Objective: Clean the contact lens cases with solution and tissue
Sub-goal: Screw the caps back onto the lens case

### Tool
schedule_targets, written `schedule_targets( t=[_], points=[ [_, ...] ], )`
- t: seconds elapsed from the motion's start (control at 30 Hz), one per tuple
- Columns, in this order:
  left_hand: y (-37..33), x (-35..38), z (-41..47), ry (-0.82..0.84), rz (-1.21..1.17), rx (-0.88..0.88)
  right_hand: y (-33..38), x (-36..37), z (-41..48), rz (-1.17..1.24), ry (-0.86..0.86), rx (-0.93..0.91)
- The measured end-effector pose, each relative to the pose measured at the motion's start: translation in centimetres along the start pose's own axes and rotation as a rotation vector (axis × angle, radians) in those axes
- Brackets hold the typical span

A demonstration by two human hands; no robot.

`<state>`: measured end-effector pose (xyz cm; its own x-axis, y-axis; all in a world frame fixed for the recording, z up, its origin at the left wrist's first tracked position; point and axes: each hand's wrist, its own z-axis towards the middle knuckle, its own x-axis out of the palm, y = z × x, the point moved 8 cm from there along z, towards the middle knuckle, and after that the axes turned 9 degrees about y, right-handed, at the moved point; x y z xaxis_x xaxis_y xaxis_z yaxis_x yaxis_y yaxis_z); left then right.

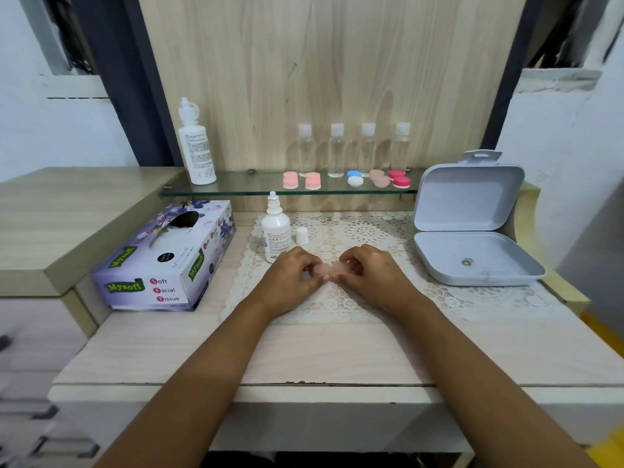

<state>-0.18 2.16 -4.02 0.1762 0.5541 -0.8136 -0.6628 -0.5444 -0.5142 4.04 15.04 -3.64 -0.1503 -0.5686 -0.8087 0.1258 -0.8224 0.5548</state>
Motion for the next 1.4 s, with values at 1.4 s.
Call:
schedule_targets(
  t=[1.4],
  points=[
    [-0.3, 0.0, -0.1, 0.003, 0.014, 0.012, 0.5, 0.1, -0.3, 0.0, 0.02, -0.041]
  ],
)
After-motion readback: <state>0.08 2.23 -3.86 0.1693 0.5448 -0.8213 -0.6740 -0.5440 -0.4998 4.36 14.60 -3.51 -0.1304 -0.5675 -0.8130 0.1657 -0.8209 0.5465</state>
